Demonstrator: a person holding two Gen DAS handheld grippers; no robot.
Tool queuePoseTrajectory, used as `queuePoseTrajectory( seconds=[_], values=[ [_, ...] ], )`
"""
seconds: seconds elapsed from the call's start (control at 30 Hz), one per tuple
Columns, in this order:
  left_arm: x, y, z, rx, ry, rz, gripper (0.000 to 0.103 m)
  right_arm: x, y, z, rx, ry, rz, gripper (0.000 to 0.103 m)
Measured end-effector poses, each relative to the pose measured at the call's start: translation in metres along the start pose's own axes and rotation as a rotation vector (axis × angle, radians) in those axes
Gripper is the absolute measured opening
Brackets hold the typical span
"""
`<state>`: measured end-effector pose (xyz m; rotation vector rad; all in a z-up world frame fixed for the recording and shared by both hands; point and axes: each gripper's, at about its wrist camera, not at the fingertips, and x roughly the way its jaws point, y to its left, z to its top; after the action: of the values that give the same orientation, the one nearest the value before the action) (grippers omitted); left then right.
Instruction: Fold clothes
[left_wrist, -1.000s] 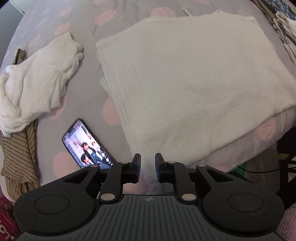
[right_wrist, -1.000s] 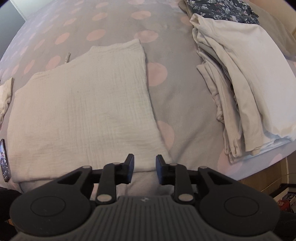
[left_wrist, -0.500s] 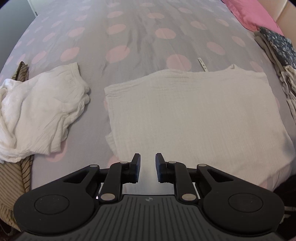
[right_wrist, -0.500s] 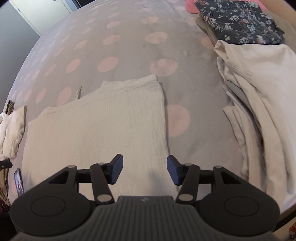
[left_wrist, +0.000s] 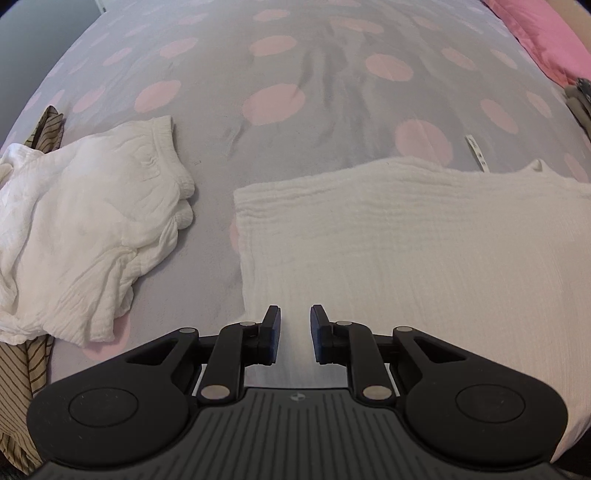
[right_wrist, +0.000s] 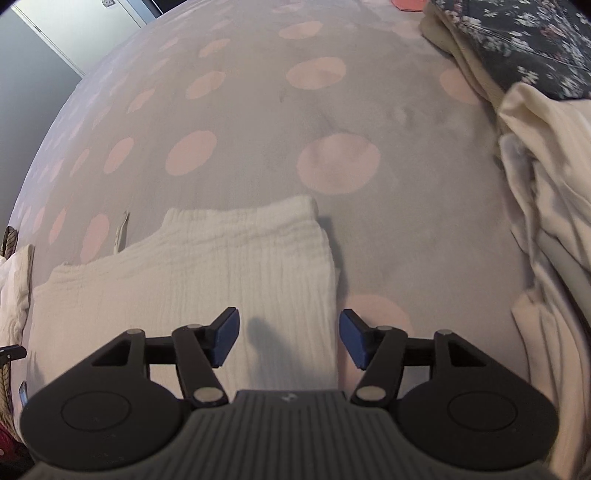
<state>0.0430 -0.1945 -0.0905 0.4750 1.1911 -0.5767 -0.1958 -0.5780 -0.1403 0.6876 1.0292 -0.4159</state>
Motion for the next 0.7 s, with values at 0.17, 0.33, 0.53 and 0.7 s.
queuePoseTrajectory(
  seconds=[0.17,0.33,0.53,0.7],
  values=[
    [0.008,-0.003,0.009,-0.001,0.001,0.005,0.016,0.027,0.008,0.014,0.002,0.008,-0.031,0.064],
    [0.015,-0.007,0.017,-0.002,0.002,0.012,0.016,0.038,0.024,0.024,-0.01,-0.036,-0.07,0.058],
    [0.011,-0.003,0.024,-0.013,-0.025,0.017,0.016,0.024,0.055,0.025,-0.064,-0.036,-0.066,0.008],
    [0.005,0.006,0.02,-0.029,-0.041,0.005,0.016,-0.004,0.091,0.02,-0.092,-0.006,-0.003,0.007]
  ],
)
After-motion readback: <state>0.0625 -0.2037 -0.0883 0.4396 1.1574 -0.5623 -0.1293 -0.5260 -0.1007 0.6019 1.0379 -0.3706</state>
